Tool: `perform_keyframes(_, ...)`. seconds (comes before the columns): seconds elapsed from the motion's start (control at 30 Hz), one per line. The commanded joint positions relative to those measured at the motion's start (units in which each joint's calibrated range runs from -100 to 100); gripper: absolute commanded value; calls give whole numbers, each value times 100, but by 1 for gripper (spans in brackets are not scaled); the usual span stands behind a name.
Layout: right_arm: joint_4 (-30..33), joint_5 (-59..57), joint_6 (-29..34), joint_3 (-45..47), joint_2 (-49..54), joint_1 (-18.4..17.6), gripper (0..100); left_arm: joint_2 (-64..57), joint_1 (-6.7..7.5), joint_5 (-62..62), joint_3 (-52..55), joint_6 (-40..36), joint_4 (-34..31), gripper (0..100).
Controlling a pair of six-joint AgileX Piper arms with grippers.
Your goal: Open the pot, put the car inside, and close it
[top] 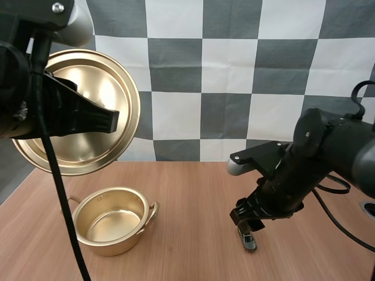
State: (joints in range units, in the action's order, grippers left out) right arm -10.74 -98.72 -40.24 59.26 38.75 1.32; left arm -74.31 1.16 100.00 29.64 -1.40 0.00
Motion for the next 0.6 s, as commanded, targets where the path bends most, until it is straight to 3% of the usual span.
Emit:
perform_keyframes(0.0,-139,-47,-1,1,-700,-5,100,-2,-4,0,-5,4,0,0)
perform_keyframes(0.57,-12,1036,-54,1,-1070,-5,100,-2,-4,0,-5,4,0,0)
